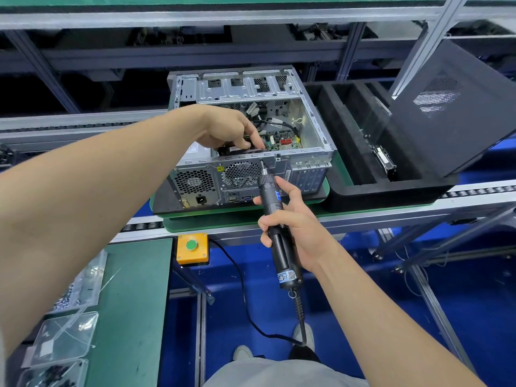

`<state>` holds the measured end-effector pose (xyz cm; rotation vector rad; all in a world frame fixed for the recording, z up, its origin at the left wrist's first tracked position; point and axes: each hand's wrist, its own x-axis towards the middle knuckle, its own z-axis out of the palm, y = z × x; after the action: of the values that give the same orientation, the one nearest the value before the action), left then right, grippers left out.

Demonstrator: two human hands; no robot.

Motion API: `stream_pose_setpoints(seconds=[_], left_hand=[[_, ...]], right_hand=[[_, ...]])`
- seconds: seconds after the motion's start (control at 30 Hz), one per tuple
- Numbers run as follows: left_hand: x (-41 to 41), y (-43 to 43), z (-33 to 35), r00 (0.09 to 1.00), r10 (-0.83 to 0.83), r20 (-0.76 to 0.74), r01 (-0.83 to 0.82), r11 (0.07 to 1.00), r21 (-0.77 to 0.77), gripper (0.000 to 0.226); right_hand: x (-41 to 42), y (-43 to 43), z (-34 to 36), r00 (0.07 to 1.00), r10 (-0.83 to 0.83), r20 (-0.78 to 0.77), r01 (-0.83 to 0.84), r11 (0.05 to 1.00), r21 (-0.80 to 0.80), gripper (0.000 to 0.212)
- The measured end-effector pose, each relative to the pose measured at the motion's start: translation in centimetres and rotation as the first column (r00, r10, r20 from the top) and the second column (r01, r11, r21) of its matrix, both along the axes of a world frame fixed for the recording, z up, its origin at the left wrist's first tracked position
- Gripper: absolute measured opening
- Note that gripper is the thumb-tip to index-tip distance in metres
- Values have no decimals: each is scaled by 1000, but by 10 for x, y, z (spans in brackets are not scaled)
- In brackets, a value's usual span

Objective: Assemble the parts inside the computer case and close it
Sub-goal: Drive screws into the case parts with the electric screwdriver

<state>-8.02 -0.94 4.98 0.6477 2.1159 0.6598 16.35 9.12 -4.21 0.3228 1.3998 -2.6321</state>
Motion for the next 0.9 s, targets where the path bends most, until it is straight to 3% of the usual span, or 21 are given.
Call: stream_pose_setpoints(seconds=[0.33,0.9], left_hand=[[8,6,-11,993,117,-27,-116,993,32,45],[-1,4,-22,986,133,104,-133,991,-13,48]], right_hand=[[3,-1,0,1000,1,-7,-1,1000,4,92],[11,0,-4,1000,8,0,-8,1000,1,93]])
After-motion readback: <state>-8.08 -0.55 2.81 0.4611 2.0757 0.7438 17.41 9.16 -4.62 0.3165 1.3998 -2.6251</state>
